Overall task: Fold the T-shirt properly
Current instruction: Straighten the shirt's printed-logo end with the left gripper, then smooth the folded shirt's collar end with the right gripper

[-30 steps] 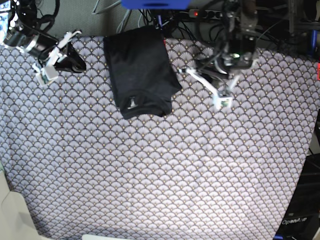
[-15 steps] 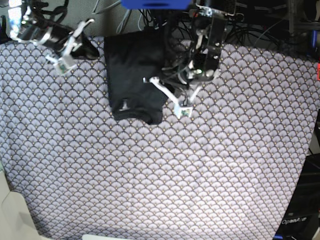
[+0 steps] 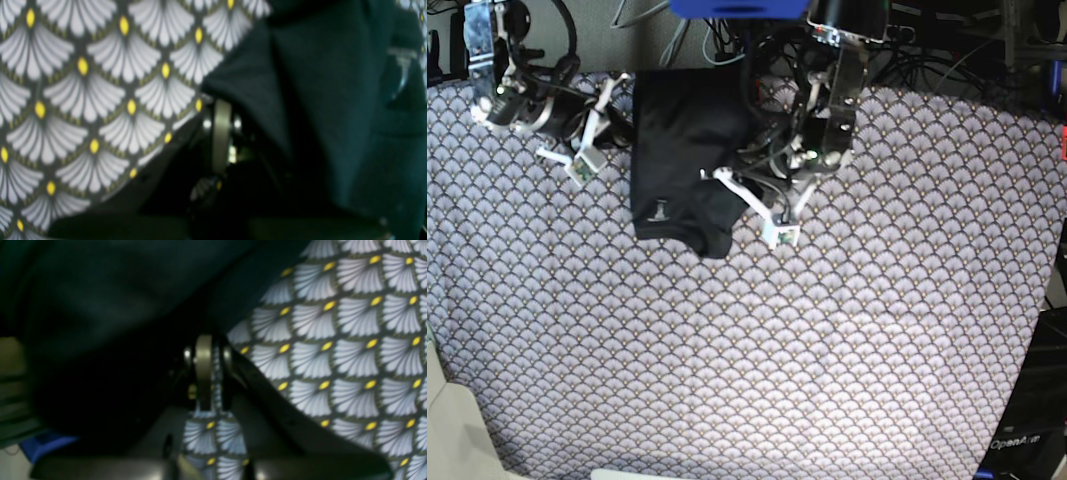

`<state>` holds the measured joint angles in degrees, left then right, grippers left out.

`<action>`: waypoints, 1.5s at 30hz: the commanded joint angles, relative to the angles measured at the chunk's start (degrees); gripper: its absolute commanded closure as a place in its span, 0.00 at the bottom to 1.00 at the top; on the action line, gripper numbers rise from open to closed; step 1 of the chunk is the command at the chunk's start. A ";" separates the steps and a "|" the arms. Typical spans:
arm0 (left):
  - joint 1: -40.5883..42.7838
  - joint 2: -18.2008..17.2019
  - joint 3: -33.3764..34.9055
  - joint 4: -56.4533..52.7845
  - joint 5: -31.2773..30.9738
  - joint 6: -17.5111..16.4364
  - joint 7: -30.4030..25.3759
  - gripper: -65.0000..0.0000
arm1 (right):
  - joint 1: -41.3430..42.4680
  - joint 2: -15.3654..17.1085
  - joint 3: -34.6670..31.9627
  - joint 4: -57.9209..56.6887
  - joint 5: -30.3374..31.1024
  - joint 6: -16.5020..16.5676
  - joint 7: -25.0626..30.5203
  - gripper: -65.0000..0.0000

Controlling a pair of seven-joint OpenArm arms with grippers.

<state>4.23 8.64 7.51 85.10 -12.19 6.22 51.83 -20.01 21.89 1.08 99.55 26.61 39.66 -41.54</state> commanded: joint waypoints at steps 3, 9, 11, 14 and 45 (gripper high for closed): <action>-1.02 0.36 -0.08 -2.15 1.06 0.51 -2.03 1.00 | -0.08 1.36 0.63 0.89 0.86 0.34 0.79 0.96; -5.50 0.36 0.01 -9.63 -0.08 0.51 -5.99 1.00 | -0.34 2.15 0.72 3.62 0.86 0.34 -0.79 0.96; -6.56 0.36 0.10 -11.39 -3.86 0.59 -6.60 1.00 | -0.25 2.15 0.46 4.58 0.95 0.34 -1.67 0.96; -6.73 0.36 0.01 -12.00 -8.34 0.59 -6.60 1.00 | 0.10 1.89 0.28 5.55 0.95 0.34 -1.93 0.96; 6.72 -17.83 -20.47 15.52 -10.19 0.16 1.92 1.00 | -6.76 -8.66 19.97 14.78 4.03 0.34 -5.63 1.00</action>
<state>11.53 -8.86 -12.78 99.70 -22.04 6.61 54.52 -26.79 12.80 20.82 113.27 29.63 39.79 -48.27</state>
